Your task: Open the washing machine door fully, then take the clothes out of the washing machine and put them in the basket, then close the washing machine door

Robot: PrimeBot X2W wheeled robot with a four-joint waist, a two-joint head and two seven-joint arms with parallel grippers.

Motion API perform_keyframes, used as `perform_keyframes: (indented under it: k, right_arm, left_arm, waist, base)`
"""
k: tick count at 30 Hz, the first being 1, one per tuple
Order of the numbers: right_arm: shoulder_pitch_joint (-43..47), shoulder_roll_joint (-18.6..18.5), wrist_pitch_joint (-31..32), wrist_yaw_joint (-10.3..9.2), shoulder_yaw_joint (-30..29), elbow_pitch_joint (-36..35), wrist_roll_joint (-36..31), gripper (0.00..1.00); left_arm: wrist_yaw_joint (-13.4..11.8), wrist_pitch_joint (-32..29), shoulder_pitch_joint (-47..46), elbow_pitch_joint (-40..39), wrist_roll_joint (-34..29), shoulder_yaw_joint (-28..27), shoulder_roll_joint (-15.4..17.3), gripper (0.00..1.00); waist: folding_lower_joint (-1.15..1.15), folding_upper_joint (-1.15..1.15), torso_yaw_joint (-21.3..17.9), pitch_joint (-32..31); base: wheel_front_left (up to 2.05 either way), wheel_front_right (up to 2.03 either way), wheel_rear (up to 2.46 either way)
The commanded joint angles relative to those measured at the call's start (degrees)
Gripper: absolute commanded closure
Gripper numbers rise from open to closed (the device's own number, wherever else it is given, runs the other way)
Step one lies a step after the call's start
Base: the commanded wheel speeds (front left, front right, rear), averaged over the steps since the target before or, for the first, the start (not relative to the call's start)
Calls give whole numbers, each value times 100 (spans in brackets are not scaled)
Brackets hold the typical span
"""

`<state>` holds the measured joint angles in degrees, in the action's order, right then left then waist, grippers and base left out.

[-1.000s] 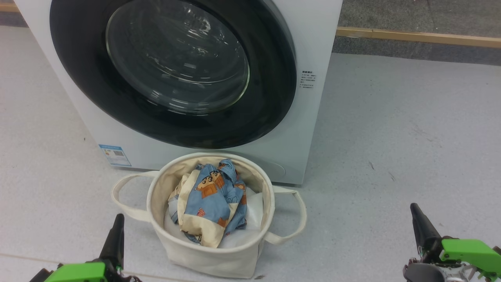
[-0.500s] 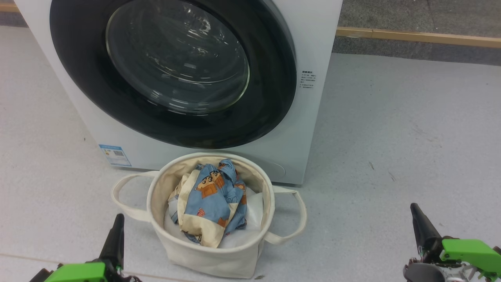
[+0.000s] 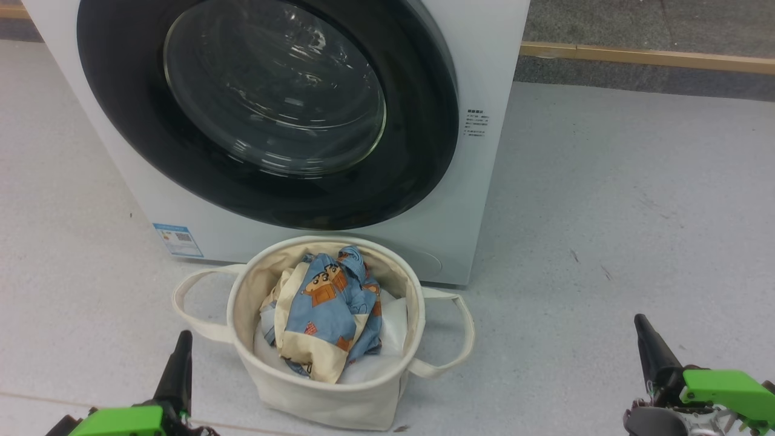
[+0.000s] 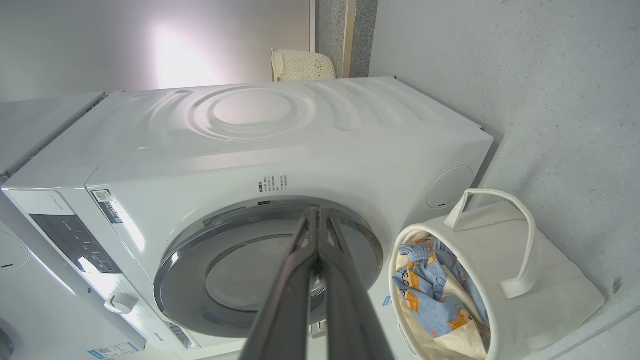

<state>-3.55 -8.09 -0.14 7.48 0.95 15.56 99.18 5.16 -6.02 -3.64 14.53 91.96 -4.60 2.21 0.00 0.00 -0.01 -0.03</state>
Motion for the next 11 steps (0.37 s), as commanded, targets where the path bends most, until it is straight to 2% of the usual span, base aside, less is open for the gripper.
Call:
perform_keyframes:
  k: [1,11]
  right_arm:
    - [-287,-130,-31,1,119,-191,47,100]
    - [-287,-136,-38,1,127,-192,55,100]
  left_arm:
    - [64,-47,-269,-210,16,-200,66,100]
    - [64,-47,-268,-210,16,-200,66,100]
  waist:
    - [0,0,0,0]
    - [0,0,0,0]
  base:
    - [0,0,0]
    - [0,0,0]
